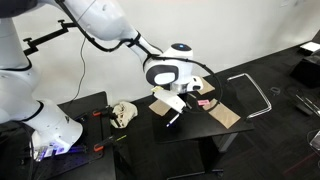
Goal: Put the pen inside the white cup
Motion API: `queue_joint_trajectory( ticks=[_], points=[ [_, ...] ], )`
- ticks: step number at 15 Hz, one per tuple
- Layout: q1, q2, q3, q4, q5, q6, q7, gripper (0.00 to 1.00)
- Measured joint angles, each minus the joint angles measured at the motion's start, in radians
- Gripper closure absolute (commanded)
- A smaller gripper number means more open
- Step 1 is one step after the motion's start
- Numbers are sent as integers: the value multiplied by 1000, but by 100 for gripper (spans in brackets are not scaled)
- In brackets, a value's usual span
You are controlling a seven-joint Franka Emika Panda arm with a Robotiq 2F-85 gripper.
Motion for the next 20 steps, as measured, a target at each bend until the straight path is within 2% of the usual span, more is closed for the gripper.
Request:
queue_joint_trajectory(
  ticks=[6,10,19,20],
  points=[
    [21,-145,37,70,14,-252,55,97],
    [52,-187,48,141,29,-375,107,97],
    [116,-192,51,279,40,-470,197,97],
    [121,-192,51,289,40,-472,199,88]
  ],
)
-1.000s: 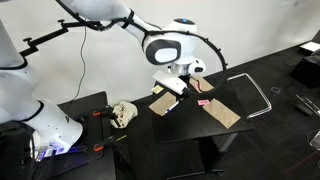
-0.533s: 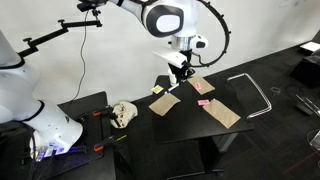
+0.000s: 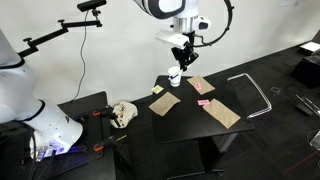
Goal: Put the pen inside the white cup
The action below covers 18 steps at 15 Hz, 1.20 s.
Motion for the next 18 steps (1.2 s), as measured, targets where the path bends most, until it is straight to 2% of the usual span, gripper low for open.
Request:
queue_joint_trajectory(
  ticks=[10,11,14,18],
  points=[
    [11,0,10,5,6,0,8,88],
    [11,0,10,5,6,0,9,97],
    [11,3,10,5,6,0,9,97],
    [9,30,17,3,66,20,-73,97]
  ],
)
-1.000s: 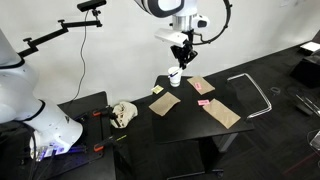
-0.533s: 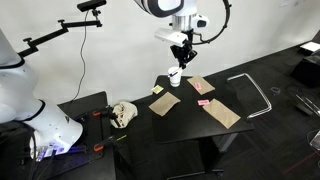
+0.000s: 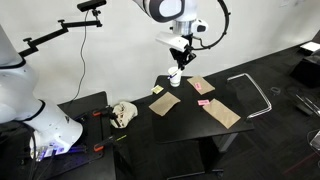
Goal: Put the pen inside the white cup
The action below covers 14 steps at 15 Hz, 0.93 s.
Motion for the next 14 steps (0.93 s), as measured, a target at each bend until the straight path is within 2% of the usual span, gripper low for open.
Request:
queue_joint_trajectory(
  ticks=[8,14],
  points=[
    [-51,49,59,-29,257,170,-352,97],
    [-105,55,103,-35,505,189,-673,97]
  ],
)
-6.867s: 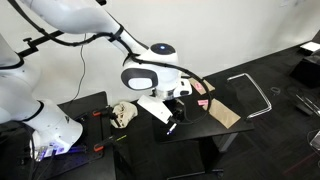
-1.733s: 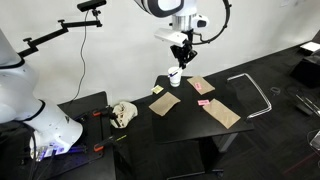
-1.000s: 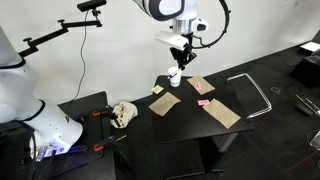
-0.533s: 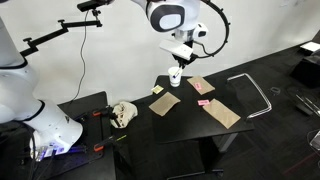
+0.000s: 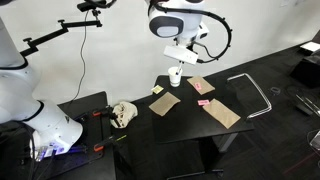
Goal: Put the pen inside the white cup
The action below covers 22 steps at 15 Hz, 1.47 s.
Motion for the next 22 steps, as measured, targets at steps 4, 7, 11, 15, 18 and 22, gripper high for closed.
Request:
queue_joint_trajectory(
  ticks=[4,7,11,15,18,22],
  points=[
    [-16,0,8,0,149,-5,-205,97],
    [-22,0,8,0,253,-26,-353,97],
    [-29,0,0,2,392,-103,-537,97],
    [-33,0,-26,9,497,-247,-686,97],
    [-34,1,-51,15,533,-361,-783,97],
    [-34,20,-76,32,551,-484,-938,97]
  ],
)
